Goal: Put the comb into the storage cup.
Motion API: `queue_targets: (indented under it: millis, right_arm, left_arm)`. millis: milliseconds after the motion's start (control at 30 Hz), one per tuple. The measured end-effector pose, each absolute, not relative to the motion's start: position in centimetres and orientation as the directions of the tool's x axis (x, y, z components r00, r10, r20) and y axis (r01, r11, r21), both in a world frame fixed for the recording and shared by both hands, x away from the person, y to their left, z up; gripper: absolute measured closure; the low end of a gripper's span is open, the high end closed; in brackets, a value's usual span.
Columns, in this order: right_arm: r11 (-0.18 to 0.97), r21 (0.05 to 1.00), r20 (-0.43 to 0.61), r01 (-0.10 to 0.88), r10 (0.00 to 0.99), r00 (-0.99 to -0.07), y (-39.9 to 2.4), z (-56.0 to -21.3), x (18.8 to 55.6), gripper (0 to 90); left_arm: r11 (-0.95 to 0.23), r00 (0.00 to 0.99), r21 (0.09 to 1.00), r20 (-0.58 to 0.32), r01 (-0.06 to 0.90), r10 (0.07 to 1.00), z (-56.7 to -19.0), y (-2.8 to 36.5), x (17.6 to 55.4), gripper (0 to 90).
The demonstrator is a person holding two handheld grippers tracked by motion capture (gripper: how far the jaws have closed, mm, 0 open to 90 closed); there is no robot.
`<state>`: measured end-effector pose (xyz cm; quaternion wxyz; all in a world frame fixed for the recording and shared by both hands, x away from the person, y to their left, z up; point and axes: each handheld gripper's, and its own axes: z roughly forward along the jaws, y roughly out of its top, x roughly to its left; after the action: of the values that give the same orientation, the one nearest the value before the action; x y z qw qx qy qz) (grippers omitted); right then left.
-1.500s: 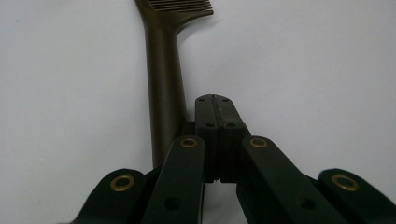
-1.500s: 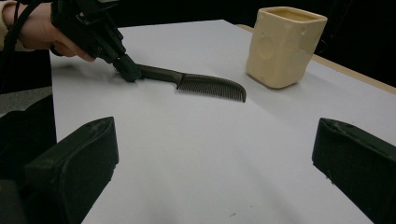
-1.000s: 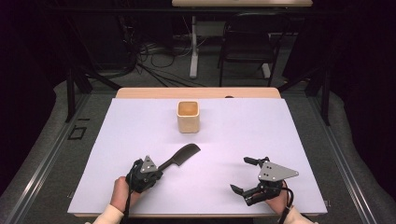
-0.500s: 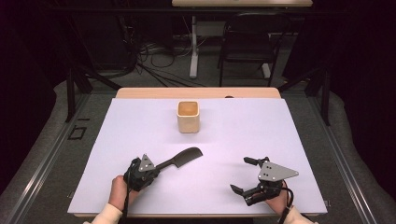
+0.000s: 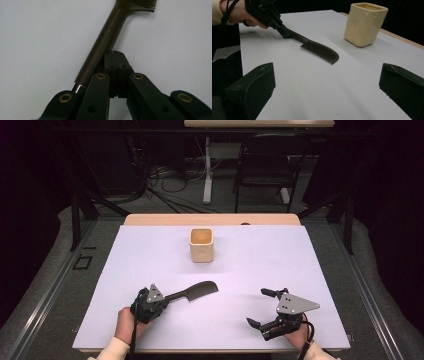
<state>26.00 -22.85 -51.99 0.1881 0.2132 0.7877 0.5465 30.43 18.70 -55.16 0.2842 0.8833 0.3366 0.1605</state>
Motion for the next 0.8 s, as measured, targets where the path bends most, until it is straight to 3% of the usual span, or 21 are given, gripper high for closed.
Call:
queue_targets:
  millis: [133,367,433,600,800]
  right_arm:
    - [0.312,0.941,-0.062,0.132,0.541,-0.839,-22.9,-52.0,26.0,0.0]
    - [0.312,0.941,-0.061,0.132,0.541,-0.839,-22.8,-52.0,26.0,0.0]
    - [0.311,0.941,-0.061,0.131,0.540,-0.840,-22.8,-52.0,26.0,0.0]
    - [0.310,0.941,-0.056,0.137,0.542,-0.839,-22.8,-52.1,26.0,0.0]
    - [0.313,0.939,-0.054,0.142,0.541,-0.839,-22.8,-52.1,26.1,0.0]
  left_arm:
    - [-0.614,0.753,0.632,0.072,0.473,0.655,-54.7,18.4,30.0,85.2]
    - [-0.611,0.780,0.668,0.073,0.425,0.622,-53.4,17.5,29.3,59.9]
    - [-0.606,0.783,0.681,0.076,0.411,0.618,-53.2,17.7,29.4,56.7]
    - [-0.608,0.767,0.672,0.091,0.423,0.635,-52.8,18.1,30.1,34.3]
    - [-0.643,0.778,0.641,0.111,0.419,0.618,-52.5,18.1,30.8,16.9]
